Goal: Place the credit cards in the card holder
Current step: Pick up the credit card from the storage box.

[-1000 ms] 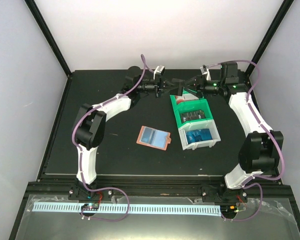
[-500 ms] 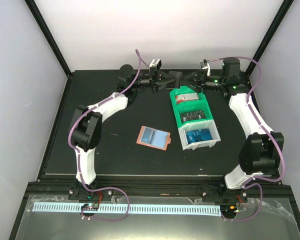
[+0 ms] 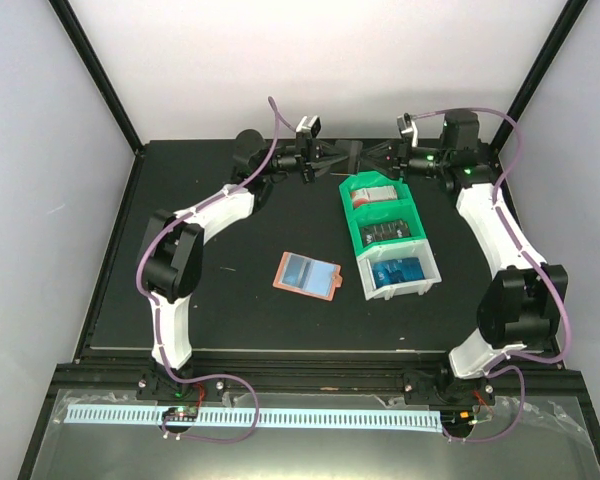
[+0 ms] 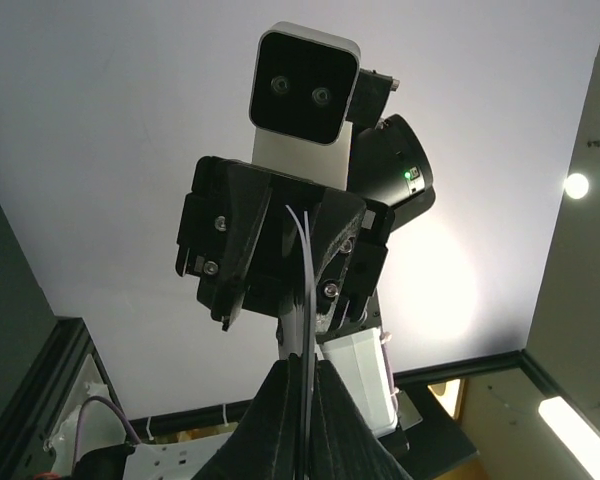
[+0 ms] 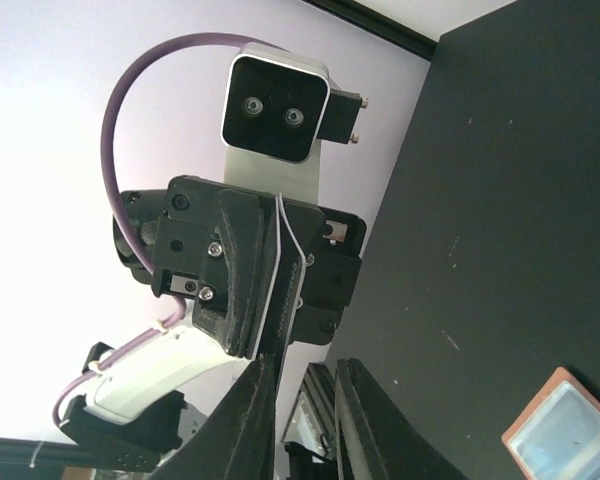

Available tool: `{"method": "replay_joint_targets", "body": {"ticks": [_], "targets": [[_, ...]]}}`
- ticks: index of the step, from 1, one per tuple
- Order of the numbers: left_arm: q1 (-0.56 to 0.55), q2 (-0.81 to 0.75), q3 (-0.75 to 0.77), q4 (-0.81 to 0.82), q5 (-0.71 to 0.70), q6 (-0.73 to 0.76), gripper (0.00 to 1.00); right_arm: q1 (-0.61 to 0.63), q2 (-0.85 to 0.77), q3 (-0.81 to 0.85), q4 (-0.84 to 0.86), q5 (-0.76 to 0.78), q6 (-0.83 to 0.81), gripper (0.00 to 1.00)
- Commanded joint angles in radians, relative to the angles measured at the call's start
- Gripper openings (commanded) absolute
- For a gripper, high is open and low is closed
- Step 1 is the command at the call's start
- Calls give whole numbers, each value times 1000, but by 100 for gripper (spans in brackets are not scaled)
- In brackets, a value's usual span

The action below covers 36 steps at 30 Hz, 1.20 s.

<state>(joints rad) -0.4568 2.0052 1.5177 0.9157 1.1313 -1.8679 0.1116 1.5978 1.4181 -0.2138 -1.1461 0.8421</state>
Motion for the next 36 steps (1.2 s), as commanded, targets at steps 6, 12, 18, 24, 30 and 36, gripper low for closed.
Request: {"method": "replay_joint_targets", "body": {"ticks": [6,12,18,24,30,36], "targets": [[-13,-38,103,-8,36,130,2,67,101,98,-200,16,-86,18],[-12,-45,117,-125,44,214,2,103,141,157,-306,3,-180,20],[-11,-48,124,-158,40,227,2,118,131,148,-207,-23,-113,17],[0,-71,92,-181,21,236,3,106,58,25,218,14,231,1],[27,-115,7,-191,3,246,7,40,26,16,325,39,358,1],[45,-140,-57,-190,-1,249,8,-4,14,17,390,37,448,1]]}}
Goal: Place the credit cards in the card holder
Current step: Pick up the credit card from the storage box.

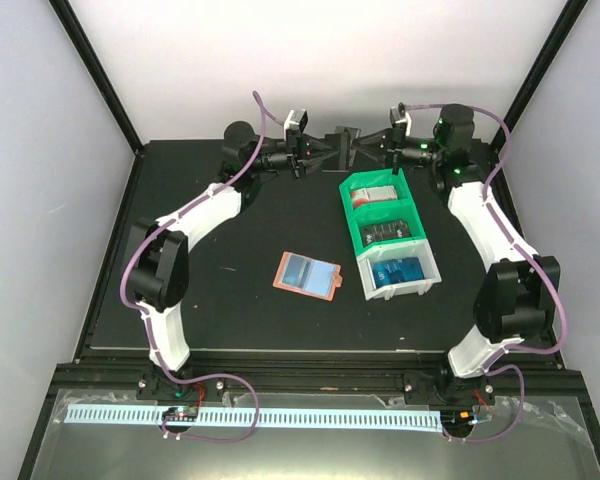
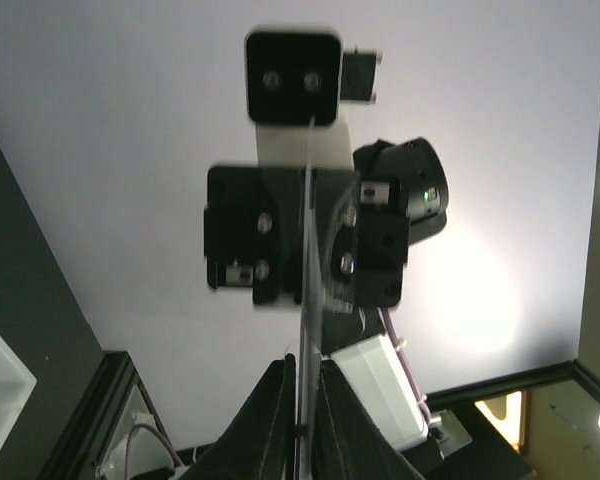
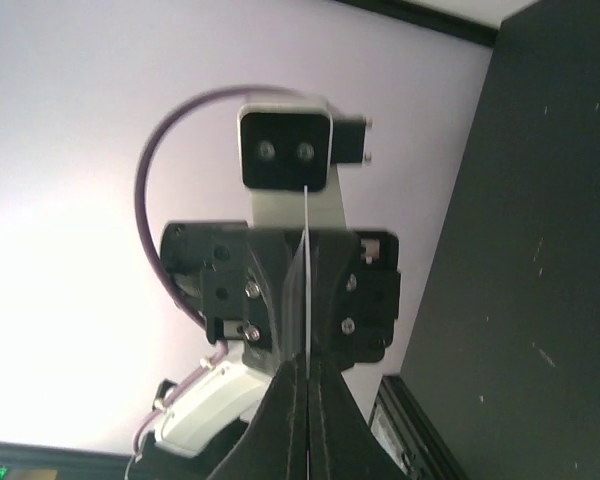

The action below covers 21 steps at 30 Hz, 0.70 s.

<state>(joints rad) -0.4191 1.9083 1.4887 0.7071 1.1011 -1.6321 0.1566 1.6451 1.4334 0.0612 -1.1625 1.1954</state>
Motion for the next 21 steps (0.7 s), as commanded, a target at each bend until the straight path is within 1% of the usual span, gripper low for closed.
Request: {"method": "replay_joint_targets", "body": {"ticks": [1,6,10,12,14,16,17,18,19,20,21], "targets": [[9,-46,-34,19,31,13,8,-56,-35,0,116,55,102,1],[19,-58,-57,27,40,13,8,-97,-47,-4,130,61,115,1],[36,-81,-97,13,43,39,2,-130,-54,15,28,82,26,1],[54,-107,-138,-1,43,70,2,-148,-62,18,-22,93,-22,1],[75,-145,-190,-67,43,142,1,-158,-72,19,-91,105,-84,1],[97,-196,-235,-222,38,273,2,-159,-82,22,-187,125,-165,1],[107,-224,-247,-342,23,380,2,-157,-90,11,-221,134,-190,1],[113,-254,-244,-501,-5,499,2,-157,-102,-10,-243,146,-210,1],[116,-277,-223,-685,-47,656,1,-154,-116,-34,-262,159,-227,1],[116,-296,-190,-952,-116,814,2,-149,-132,-57,-284,172,-246,1],[115,-307,-156,-1112,-182,972,1,-139,-149,-83,-305,186,-261,1]]}}
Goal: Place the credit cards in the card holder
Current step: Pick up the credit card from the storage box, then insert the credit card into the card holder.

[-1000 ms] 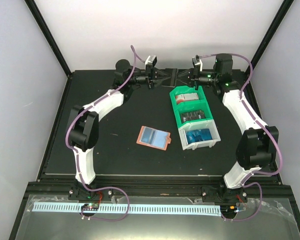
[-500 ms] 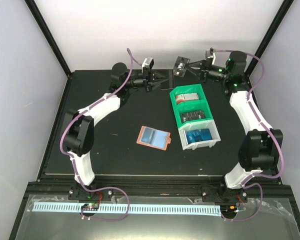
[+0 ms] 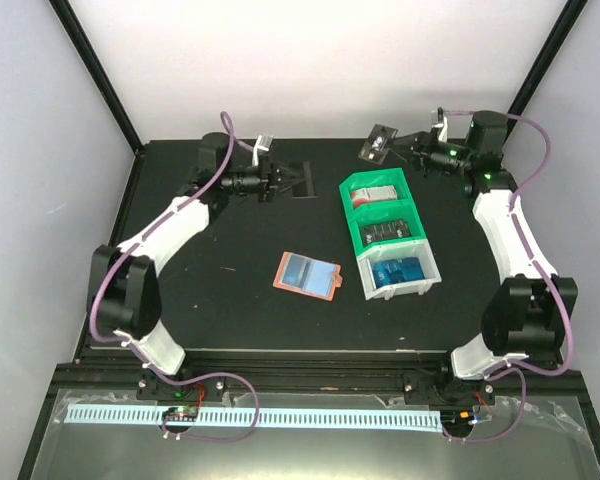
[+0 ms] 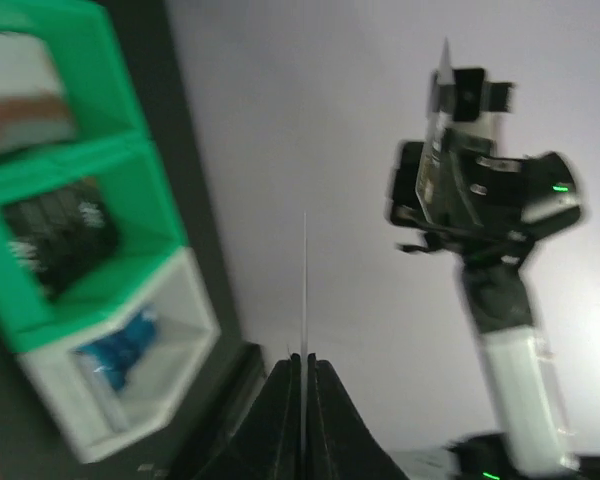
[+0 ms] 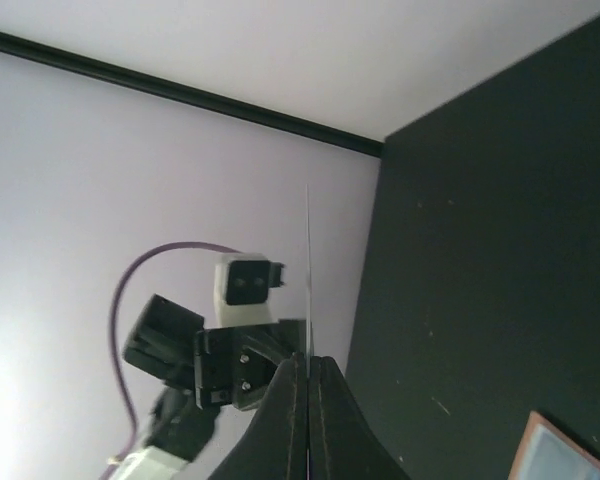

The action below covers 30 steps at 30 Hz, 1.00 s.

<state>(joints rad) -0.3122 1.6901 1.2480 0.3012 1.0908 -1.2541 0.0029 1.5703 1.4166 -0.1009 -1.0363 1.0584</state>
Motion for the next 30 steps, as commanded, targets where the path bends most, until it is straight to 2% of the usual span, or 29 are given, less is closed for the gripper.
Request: {"method": "replay_joint_targets", "body": {"ticks": [1,4,7,15,21,25,30], "targets": [[7,-99,106,-815,-225,678,2,29,-92,-93,-162,75,-138,1],[6,-152,75,-976,-361,811,1,92,-150,-192,-200,137,-192,1],[3,-229,-49,-955,-419,850,2,167,-214,-306,-232,243,-238,1],[-48,-331,-272,-872,-543,820,2,391,-300,-540,-151,446,-177,1],[-94,-283,-311,-880,-647,811,1,486,-242,-647,-7,498,-113,1],[-99,-198,-283,-899,-684,847,1,520,-162,-693,145,507,-64,1],[-100,-81,-207,-941,-715,876,1,531,-72,-691,225,508,-32,1]]}}
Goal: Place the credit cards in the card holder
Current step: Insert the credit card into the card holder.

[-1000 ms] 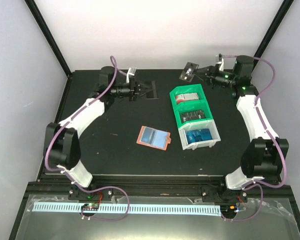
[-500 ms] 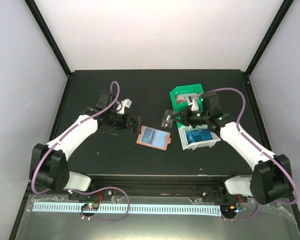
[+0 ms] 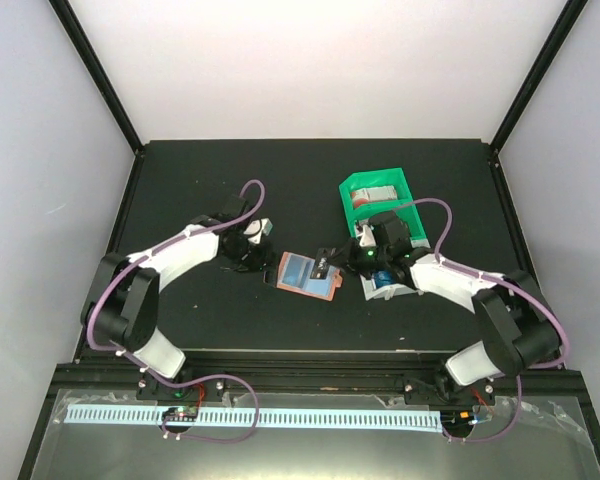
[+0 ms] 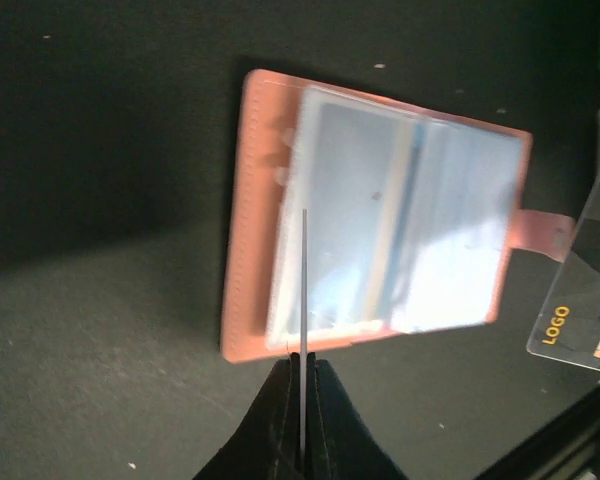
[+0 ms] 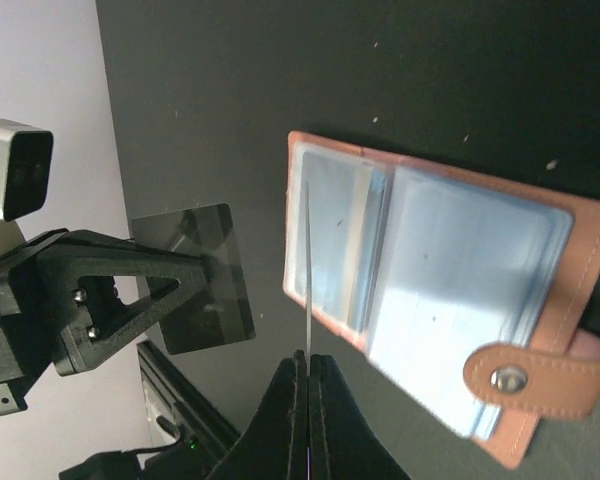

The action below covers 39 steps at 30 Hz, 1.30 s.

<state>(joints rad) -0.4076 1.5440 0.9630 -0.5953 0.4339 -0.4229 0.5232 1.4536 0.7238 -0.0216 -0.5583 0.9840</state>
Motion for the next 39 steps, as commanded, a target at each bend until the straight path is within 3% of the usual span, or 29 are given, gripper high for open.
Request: {"method": "replay_joint_targets", "body": {"ticks": [1,12,39], "targets": [[-5,83,88,-52,-66,50,2,13,62,2,157,25,46,1],[-5,204,149,-91,-46,98,1,45,196,54,156,0,44,1],[-6,210,111,-78,-34,101,2,72,269,-17,249,44,112,1]]}}
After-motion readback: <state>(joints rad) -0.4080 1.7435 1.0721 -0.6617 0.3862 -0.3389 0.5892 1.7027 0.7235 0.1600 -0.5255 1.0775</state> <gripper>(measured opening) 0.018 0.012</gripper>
